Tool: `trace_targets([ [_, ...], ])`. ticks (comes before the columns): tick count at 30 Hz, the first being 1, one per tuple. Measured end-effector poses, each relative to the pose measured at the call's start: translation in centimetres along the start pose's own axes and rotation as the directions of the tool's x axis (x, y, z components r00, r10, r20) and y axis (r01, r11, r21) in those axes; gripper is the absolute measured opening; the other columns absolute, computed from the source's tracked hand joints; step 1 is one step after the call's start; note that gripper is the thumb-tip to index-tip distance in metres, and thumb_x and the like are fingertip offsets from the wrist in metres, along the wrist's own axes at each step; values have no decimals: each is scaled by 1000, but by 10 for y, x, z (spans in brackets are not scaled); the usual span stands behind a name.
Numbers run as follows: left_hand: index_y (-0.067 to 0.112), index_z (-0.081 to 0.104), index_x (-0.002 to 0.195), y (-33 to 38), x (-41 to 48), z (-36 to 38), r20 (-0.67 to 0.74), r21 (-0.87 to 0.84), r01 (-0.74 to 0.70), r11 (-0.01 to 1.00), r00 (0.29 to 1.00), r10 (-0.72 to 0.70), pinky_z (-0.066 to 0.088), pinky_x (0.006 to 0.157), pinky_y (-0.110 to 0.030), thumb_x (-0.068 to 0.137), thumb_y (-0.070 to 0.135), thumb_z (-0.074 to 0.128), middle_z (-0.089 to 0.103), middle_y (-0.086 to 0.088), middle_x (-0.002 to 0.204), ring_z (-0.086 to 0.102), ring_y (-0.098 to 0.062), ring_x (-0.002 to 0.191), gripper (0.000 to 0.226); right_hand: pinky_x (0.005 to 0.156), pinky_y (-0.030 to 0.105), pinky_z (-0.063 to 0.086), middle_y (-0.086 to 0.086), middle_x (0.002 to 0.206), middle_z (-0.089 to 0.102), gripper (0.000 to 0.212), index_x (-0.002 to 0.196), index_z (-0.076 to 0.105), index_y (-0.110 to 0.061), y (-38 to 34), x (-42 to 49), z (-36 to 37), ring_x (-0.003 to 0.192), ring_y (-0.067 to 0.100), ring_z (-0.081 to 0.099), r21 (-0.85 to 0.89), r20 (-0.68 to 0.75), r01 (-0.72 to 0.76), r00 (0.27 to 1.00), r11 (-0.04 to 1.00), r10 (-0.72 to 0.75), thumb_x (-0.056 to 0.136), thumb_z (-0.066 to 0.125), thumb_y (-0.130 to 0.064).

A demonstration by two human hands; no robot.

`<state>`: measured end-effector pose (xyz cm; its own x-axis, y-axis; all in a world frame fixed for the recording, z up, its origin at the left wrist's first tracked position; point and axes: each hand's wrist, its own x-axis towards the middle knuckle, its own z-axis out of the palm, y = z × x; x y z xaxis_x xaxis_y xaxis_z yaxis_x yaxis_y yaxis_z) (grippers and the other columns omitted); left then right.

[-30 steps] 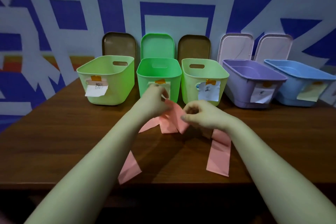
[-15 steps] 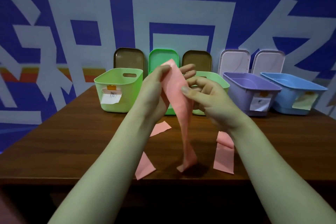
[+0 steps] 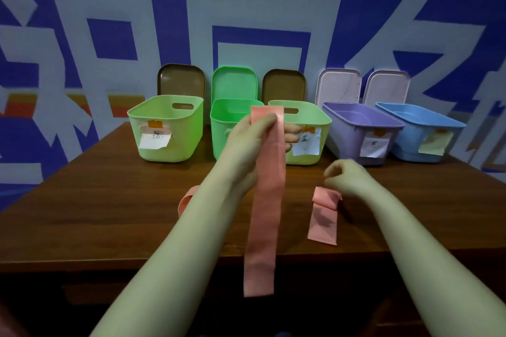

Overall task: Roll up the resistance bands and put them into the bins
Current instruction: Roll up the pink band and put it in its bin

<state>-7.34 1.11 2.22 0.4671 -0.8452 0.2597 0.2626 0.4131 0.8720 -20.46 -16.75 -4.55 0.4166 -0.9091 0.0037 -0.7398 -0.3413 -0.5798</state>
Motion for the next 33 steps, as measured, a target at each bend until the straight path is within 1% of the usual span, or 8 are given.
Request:
trace_targets([
  [3,6,63,80,-9,1,-2,-39,4,-7,1000,999,7,51,60,-24,97,9,42,70,-9,68,63,-12,54,27,95,40,43,12,120,61,30,110,61,-14,9,-4,0,111,33,57,-269,-114,-254,966,929,232,87,58,-34],
  [6,4,62,80,-17,1,-2,-70,10,0,1000,998,1,51,53,-21,97,9,43,70,-7,63,62,-11,50,26,104,44,33,13,134,52,65,127,52,-9,15,-5,4,125,35,47,-252,-104,-328,944,910,312,88,48,-60],
  [10,4,62,86,-27,-1,-3,-102,24,35,999,994,-32,52,54,-20,97,11,44,70,-6,64,64,-10,52,23,99,40,37,11,121,61,56,112,62,-13,24,0,14,117,33,53,-139,-64,-315,949,939,309,83,58,-60],
  [14,3,63,87,-32,-1,-6,-106,42,41,998,994,-36,52,60,-22,97,13,44,71,-5,66,64,-11,54,24,83,34,44,5,87,64,21,75,63,-11,27,4,20,92,28,59,234,-206,-94,968,968,143,81,71,-30],
  [19,6,63,80,-30,-1,-5,-152,34,41,999,988,-35,49,55,-19,96,10,47,67,-4,60,59,-9,49,23,63,21,42,-1,72,58,8,84,63,-7,1,-6,6,68,11,51,582,-293,273,949,766,-115,86,68,-12],
  [25,15,63,83,-35,6,-11,-291,84,64,994,956,-37,42,47,-20,88,16,64,64,2,60,55,-4,46,6,67,22,44,6,80,64,5,88,63,-9,-30,-24,-9,71,9,57,653,-332,441,897,616,-291,86,67,-12],
  [30,11,62,96,-32,9,-8,-282,60,-37,998,958,52,44,49,-16,89,18,64,64,2,74,56,-2,50,10,65,15,47,-13,75,68,15,86,60,-21,-50,-41,-14,73,-2,61,662,-286,558,805,500,-519,90,60,-7],
  [33,16,63,86,-25,7,-10,-247,150,-55,987,965,91,40,50,-19,85,23,69,62,-2,74,50,-6,50,9,68,14,48,-17,75,68,17,87,58,-18,-59,-48,-12,75,-5,60,652,-239,589,757,478,-608,90,57,-2],
])
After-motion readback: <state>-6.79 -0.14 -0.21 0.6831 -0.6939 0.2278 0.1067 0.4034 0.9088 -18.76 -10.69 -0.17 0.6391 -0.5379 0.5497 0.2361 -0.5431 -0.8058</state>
